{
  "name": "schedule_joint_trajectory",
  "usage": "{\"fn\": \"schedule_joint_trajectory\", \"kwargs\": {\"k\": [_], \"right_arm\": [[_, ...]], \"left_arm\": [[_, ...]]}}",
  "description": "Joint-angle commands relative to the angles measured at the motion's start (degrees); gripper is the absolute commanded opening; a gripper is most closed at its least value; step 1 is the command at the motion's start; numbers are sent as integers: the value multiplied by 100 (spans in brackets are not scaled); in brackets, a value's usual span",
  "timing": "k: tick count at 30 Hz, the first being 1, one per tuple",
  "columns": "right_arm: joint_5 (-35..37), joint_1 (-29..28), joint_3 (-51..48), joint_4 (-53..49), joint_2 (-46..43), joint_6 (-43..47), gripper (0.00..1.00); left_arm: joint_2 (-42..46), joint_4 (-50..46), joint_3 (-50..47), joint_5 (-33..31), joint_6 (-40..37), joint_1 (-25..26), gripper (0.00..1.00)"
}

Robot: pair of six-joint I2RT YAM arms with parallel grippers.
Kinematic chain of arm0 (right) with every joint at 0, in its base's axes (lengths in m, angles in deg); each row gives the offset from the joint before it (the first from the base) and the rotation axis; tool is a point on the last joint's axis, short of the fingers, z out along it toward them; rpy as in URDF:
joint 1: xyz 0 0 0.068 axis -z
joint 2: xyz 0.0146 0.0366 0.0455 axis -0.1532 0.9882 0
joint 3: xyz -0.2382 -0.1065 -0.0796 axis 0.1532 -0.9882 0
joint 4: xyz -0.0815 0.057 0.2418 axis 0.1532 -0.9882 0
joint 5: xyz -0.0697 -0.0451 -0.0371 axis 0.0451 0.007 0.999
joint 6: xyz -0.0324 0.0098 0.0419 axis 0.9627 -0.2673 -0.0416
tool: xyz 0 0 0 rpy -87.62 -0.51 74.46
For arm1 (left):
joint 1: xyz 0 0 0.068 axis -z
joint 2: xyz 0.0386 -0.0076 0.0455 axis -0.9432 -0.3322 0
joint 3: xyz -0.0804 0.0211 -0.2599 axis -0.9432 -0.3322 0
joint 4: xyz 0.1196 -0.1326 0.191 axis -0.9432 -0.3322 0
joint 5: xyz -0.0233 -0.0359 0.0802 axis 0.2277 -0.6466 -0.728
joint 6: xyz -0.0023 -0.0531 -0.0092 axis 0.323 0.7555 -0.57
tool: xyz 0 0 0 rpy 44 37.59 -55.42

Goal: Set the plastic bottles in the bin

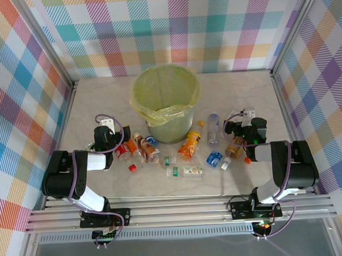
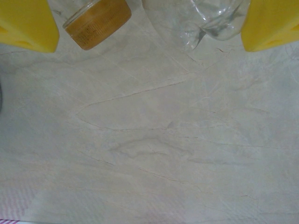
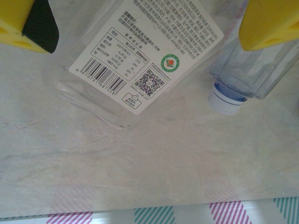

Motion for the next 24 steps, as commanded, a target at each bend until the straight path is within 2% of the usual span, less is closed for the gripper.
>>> {"fn": "schedule_joint_trajectory", "kwargs": {"k": [1,18,24], "right_arm": [[-22,0,83,39,23,-25,100],[-21,4,74,48,18,-28,100],[-21,7,75,48,15,-24,100]], "left_arm": [[-27,39,43,20,-25,0,100],[-5,62,17,29,-12,-6,100],[280,-544,253,-215,98,-10,100]]}}
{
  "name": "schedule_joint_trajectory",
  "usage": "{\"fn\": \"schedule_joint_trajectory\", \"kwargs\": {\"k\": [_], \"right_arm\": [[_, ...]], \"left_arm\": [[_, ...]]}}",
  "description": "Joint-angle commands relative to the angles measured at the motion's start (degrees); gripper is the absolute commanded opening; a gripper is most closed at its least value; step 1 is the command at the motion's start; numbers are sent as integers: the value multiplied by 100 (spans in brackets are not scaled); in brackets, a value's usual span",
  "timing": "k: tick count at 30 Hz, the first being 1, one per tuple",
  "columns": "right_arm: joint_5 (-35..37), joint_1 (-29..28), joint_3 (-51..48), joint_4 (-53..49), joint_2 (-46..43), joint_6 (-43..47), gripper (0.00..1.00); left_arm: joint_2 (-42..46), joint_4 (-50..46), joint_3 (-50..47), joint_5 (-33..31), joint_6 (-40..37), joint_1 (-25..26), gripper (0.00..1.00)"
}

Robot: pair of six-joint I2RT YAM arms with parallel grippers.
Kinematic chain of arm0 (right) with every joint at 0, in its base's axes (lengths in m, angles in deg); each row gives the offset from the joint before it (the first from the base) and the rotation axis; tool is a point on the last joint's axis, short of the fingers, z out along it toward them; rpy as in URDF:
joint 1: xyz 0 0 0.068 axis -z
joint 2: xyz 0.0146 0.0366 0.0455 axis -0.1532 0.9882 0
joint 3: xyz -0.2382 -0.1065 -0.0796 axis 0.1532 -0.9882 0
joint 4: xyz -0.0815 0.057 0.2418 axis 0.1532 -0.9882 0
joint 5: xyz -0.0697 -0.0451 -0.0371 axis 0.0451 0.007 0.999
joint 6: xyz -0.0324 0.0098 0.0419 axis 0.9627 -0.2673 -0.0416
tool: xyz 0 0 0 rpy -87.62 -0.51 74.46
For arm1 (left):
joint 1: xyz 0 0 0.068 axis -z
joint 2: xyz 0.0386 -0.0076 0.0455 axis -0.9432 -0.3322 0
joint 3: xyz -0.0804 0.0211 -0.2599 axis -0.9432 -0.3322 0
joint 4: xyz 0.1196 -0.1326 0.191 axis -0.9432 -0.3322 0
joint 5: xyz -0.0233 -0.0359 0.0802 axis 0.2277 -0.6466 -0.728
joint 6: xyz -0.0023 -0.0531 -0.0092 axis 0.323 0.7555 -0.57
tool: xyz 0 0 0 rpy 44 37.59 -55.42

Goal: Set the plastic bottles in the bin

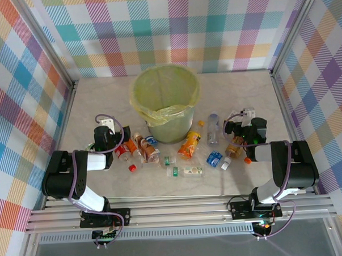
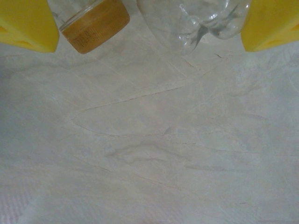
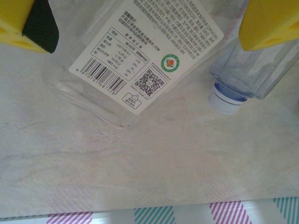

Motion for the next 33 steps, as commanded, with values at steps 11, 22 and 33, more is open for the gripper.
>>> {"fn": "schedule_joint_trajectory", "kwargs": {"k": [11,22,33], "right_arm": [[394,7,426,-1178,-759,-181,100],[1098,4,607,-2267,-1645,-319,100],[1297,0,863,-2980,-2141,-390,100]], "left_arm": [[374,-1090,591,-357,148,-7,100],[968,-2197,1161,-641,218,-14,100],[1763,-4639,2241,-1373,1441,-41,100]]}}
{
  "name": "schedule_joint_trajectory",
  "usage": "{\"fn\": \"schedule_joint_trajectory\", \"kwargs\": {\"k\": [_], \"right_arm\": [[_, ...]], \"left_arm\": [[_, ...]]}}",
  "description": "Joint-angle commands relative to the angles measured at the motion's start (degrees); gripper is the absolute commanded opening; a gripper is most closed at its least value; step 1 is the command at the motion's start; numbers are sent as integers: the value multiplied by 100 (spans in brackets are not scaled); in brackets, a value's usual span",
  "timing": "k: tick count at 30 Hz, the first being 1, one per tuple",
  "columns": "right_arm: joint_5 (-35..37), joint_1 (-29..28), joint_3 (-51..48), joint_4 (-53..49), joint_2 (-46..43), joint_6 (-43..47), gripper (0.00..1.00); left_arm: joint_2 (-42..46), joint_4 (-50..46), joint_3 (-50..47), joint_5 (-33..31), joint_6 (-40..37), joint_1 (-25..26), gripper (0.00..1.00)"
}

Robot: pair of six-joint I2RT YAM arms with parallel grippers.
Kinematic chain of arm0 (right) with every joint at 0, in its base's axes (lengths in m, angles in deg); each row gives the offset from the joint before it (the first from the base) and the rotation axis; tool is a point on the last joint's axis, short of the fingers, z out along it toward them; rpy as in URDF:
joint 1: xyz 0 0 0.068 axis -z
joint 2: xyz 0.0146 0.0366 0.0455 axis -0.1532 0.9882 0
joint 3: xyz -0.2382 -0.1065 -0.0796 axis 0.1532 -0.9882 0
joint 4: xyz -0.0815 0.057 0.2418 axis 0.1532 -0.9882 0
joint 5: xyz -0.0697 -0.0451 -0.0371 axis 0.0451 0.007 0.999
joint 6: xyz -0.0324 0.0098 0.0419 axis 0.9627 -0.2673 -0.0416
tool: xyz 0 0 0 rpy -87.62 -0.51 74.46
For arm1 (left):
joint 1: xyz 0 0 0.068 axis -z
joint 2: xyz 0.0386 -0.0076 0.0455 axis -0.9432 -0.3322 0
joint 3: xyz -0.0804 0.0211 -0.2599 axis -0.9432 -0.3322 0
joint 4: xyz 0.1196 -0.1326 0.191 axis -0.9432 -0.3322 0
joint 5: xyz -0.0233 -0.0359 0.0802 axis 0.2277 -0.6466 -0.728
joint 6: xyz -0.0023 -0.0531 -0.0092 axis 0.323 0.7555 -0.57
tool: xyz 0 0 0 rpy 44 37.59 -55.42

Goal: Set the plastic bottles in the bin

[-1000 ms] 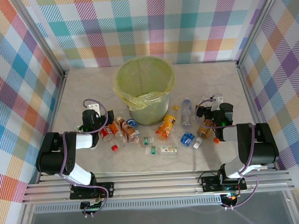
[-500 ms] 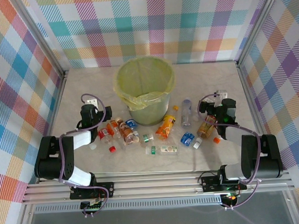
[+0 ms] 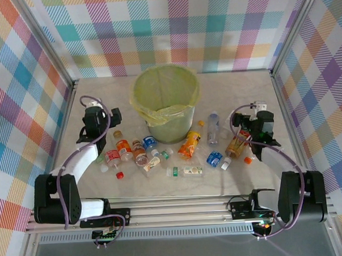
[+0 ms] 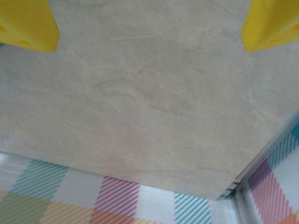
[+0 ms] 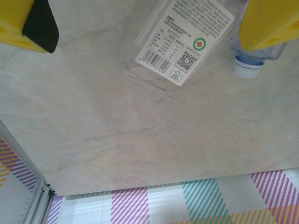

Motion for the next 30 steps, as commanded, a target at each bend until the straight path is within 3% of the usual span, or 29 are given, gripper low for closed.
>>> {"fn": "schedule_joint_trajectory", "kwargs": {"k": [1,6,11,21,30], "right_arm": [[150,6,292,-380,-224,-97,100],[292,1,545,-1024,-522,-204,100],[317,1,716,-1501,-822,-301,100],[287,1,824,-1847,-1052,-328,99],[258,-9,895,-1923,-980,-348,100]], "left_arm": [[262,-1464,436,-475,820,-71,100],[778,-3030,590,-505,1538,-173,100],[1472,-3763,276,-367,2038,-273,100],[1582,-4203,-366,415,2399,-669,100],[1573,-3958,-861,876,2600,-1284,100]]}}
